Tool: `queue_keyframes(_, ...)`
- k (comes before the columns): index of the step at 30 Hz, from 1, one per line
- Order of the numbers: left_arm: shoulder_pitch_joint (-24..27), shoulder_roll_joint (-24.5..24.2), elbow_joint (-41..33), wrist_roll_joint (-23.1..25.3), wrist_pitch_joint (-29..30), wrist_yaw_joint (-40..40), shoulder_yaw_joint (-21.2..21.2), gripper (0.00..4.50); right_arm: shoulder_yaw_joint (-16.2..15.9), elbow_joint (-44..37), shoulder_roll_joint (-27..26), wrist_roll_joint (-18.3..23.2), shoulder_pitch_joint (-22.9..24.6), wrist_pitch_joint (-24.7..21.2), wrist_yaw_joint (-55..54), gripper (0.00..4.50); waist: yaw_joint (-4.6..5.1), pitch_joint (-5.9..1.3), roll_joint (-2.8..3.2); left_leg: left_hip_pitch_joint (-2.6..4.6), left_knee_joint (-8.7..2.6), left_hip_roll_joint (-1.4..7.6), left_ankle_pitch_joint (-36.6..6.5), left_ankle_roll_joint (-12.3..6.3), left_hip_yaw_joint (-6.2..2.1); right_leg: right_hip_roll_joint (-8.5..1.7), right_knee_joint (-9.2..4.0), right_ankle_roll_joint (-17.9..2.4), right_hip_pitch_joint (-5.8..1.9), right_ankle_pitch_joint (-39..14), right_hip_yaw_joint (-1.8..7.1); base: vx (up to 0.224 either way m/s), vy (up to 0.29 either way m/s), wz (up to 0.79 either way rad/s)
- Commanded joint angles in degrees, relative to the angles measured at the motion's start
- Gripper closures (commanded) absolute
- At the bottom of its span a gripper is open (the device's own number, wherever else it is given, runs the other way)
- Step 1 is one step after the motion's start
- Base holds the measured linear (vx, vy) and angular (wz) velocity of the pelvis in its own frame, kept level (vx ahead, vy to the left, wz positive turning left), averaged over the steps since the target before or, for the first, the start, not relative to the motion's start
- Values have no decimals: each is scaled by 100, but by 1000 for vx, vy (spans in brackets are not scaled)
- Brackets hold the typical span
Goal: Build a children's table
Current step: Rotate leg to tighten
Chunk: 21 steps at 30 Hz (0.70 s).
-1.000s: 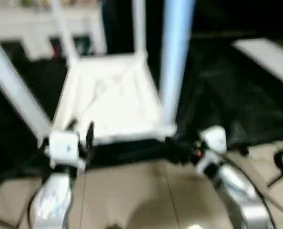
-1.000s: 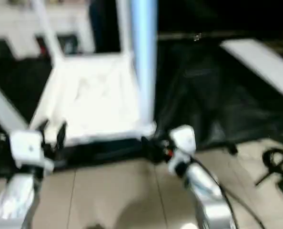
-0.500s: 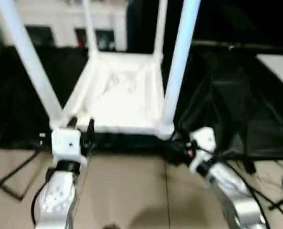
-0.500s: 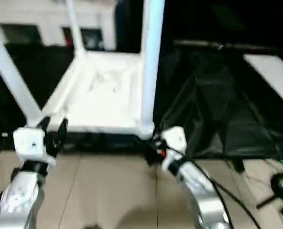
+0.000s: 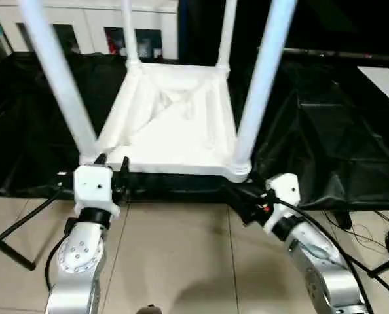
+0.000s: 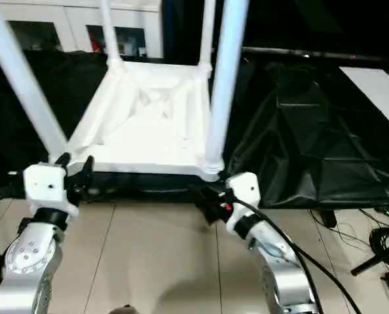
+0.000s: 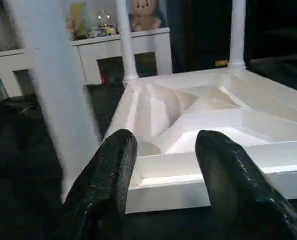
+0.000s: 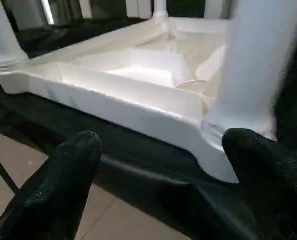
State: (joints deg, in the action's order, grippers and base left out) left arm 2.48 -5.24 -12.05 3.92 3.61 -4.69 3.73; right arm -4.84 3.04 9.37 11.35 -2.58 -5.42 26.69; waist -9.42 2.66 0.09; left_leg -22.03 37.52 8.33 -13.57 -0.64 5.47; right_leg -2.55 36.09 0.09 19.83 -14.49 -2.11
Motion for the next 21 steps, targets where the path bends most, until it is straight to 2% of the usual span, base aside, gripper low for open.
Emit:
queue_keyframes(1, 10, -15, 15, -79, 46, 18, 81, 216, -30, 26, -43, -35, -130, 82, -9, 19, -119, -191, -36, -204, -69, 435, -410, -440, -241, -1523, -993, -1289, -316, -2346, 900, -53, 176, -4)
queue_keyframes(2, 10, -15, 15, -79, 46, 18, 81, 216, -30, 26, -43, -35, -130, 82, -9, 19, -114, -189, 13, -75, -399, 386, -408, -688, -160, -1145, -919, -1229, -218, -2305, 664, -40, 230, 8)
queue_keyframes(3, 66, 5, -13, -70, 5, 18, 23, 216, -11, 30, -62, -11, -162, 84, -7, 19, 39, -265, 80, 304, -734, 359, -433, -1202, -41, -506, -590, -1043, 2, -1665, 263, -42, 256, 13)
queue_keyframes(4, 66, 5, -13, -70, 5, 18, 23, 216, -11, 30, -62, -11, -162, 84, -7, 19, 223, -260, 157, 464, -809, 305, -509, -1589, -83, -153, -264, -891, 211, -1252, -1, -42, 256, 13)
queue_keyframes(5, 101, -5, -22, 59, -40, 94, -32, 216, -65, 50, -25, -163, -200, 186, -63, 19, 328, -284, 261, 507, -947, 374, -261, -2109, -132, 95, 549, -483, 436, -788, -326, -37, 276, 10)
queue_keyframes(6, 151, 11, -83, 216, -54, 175, -131, 216, -157, 135, 38, -427, -278, 250, -194, 19, 287, -227, 193, 305, -994, 246, 732, -3198, -731, 140, 878, 114, 390, -872, -468, -46, 251, 22)
queue_keyframes(7, 152, 35, -104, 254, -33, 199, -169, 216, -163, 168, 39, -469, -311, 268, -228, 19, 204, -229, 219, 330, -841, 261, 1051, -3254, -745, 131, 863, 134, 539, -985, -401, -46, 251, 22)
queue_keyframes(8, 144, 56, -109, 258, -16, 205, -189, 216, -148, 189, 29, -459, -330, 266, -235, 19, 170, -254, 139, 190, -787, 381, 1360, -2852, -861, 57, 767, 1, 515, -745, -194, -76, 190, 47)
queue_keyframes(9, 88, 70, -68, 295, 14, 208, -252, 216, -132, 238, 2, -455, -380, 271, -257, 19, 160, -302, 137, 103, -935, 313, 978, -1726, -1001, 47, 622, -259, 374, -583, -88, -93, 132, 58)
queue_keyframes(10, 50, 90, -42, 282, 14, 212, -270, 216, -122, 260, -2, -456, -401, 268, -267, 19, 208, -324, 73, 156, -1048, 378, 285, -1150, -1218, 26, 620, -474, 414, -693, -31, -93, 132, 58)
queue_keyframes(11, 50, 90, -42, 282, 14, 212, -270, 216, -122, 260, -2, -456, -401, 268, -267, 19, 268, -315, -3, 129, -1217, 463, -1468, -543, -1567, -62, 659, -817, 397, -990, 79, -108, 77, 61)
queue_keyframes(12, -11, 122, -7, 241, 47, 210, -284, 216, -66, 263, -25, -405, -427, 246, -293, 19, 258, -262, -3, 4, -1337, 409, -3323, -218, -1687, -28, 824, -1048, 409, -1178, 107, -111, 47, 72)
queue_keyframes(13, -100, 180, 31, 137, 77, 191, -288, 216, 75, 263, -81, -266, -454, 209, -344, 19, 218, -258, 9, -149, -1424, 324, -4513, 173, -1513, 55, 1022, -915, 400, -908, 112, -111, 47, 72)
queue_keyframes(14, -129, 207, 41, 83, 80, 177, -288, 216, 135, 278, -109, -197, -468, 209, -367, 19, 142, -273, 33, -239, -1468, 204, -4885, 324, -1438, 105, 1069, -839, 384, -842, 117, -120, -12, 74)
queue_keyframes(15, -159, 277, 47, -59, 134, 160, -250, 216, 201, 298, -128, -135, -485, 161, -416, 19, 22, -315, 24, -146, -1347, 259, -5178, 458, -1092, 51, 965, -656, 502, -749, 139, -121, -92, 59)
queue_keyframes(16, -198, 296, 46, -47, 220, 202, -234, 216, 244, 320, -131, -100, -503, 85, -462, 19, 17, -296, -6, -219, -1349, 203, -5145, 413, -993, 22, 936, -614, 475, -666, 139, -121, -92, 59)
queue_keyframes(17, -232, 297, 60, -57, 230, 198, -231, 216, 249, 333, -110, -118, -513, 44, -491, 19, -67, -340, -78, -273, -1300, 48, -4845, 428, -835, -85, 650, -657, 426, -818, 202, -129, -121, 38)
queue_keyframes(18, -260, 267, 66, -40, 293, 166, -245, 216, 240, 343, -78, -163, -511, 70, -505, 19, -95, -318, -260, -188, -689, -209, -4080, 503, -611, -708, -112, -952, 571, -1525, 514, -119, -124, 20)
queue_keyframes(19, -323, 219, 103, -63, 252, 75, -263, 216, 219, 323, -45, -247, -480, 47, -528, 19, -120, -271, -365, -22, 225, -419, -2684, 348, -435, -1174, -645, -1021, 656, -2305, 678, -119, -124, 20)
queue_keyframes(20, -341, 207, 111, -73, 267, 49, -264, 216, 222, 313, -48, -252, -470, 22, -537, 19, -215, -138, -255, -386, 530, -363, -469, 142, -414, -1304, -797, -756, 173, -2927, 914, -72, -94, -9)
queue_keyframes(21, -358, 170, 122, -37, 290, 25, -284, 216, 239, 292, -68, -238, -450, 44, -544, 19, -214, 51, -220, -359, 545, -150, 16, 341, -409, -1283, -902, -587, 210, -3844, 725, -102, -40, -27)
